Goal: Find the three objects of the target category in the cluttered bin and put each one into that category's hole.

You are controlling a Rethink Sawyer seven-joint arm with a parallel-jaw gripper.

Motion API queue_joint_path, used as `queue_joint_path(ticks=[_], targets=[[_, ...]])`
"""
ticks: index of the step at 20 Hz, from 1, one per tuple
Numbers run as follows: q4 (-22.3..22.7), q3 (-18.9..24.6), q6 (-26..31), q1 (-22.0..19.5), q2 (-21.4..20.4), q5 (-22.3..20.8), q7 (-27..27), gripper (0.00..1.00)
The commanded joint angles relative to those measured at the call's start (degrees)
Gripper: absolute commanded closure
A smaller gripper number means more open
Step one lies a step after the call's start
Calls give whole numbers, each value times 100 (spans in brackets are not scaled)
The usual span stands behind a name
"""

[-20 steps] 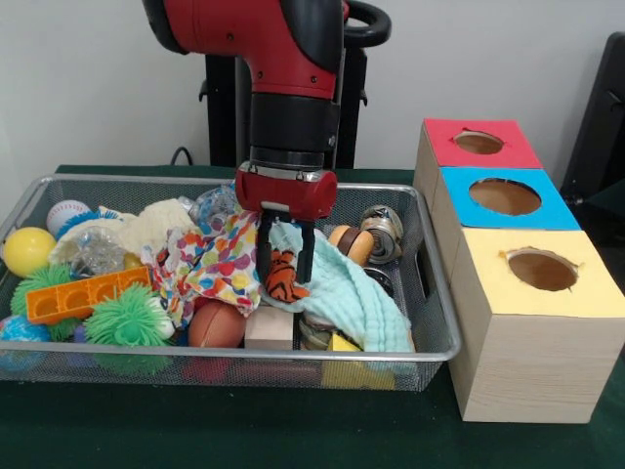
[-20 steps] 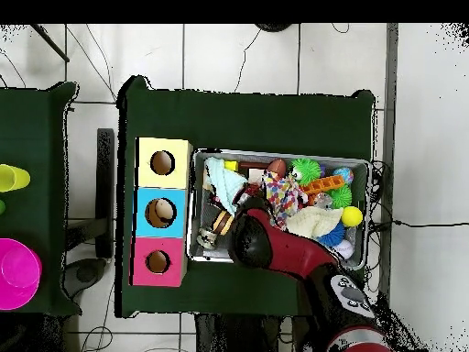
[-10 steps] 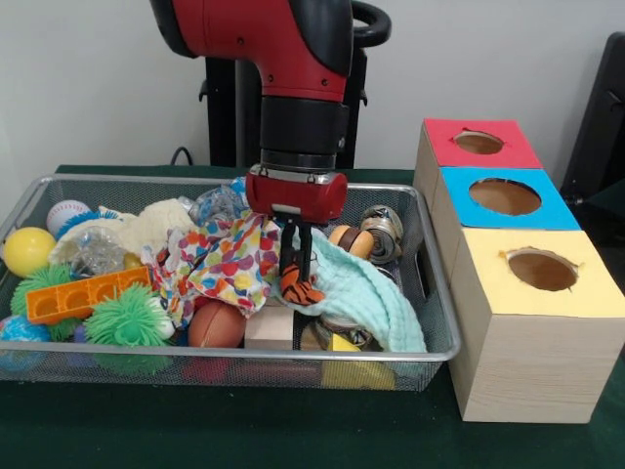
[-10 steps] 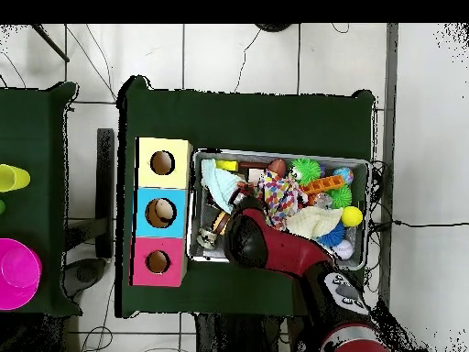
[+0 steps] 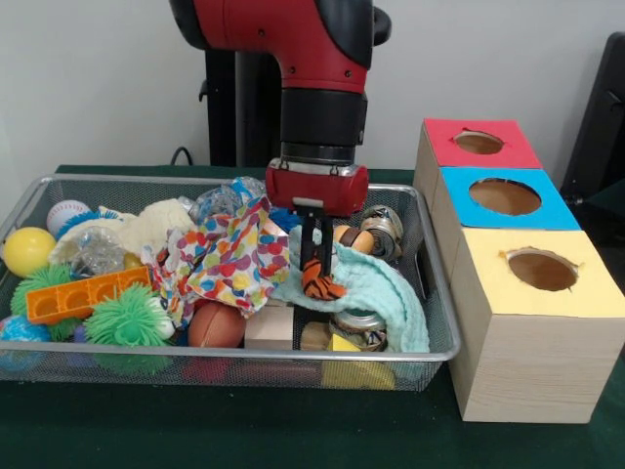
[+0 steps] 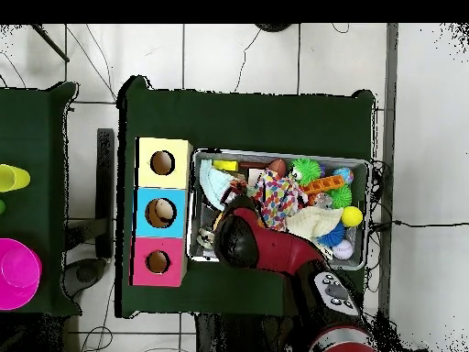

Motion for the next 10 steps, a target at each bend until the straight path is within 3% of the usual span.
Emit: queue_joint_path(ticks=[1,5,10], targets=[[598,221,674,168,-905,311,1084,100],[927,251,745,355,-1072,528,1306,100],[978,222,616,526,-1017,738,1332,100]])
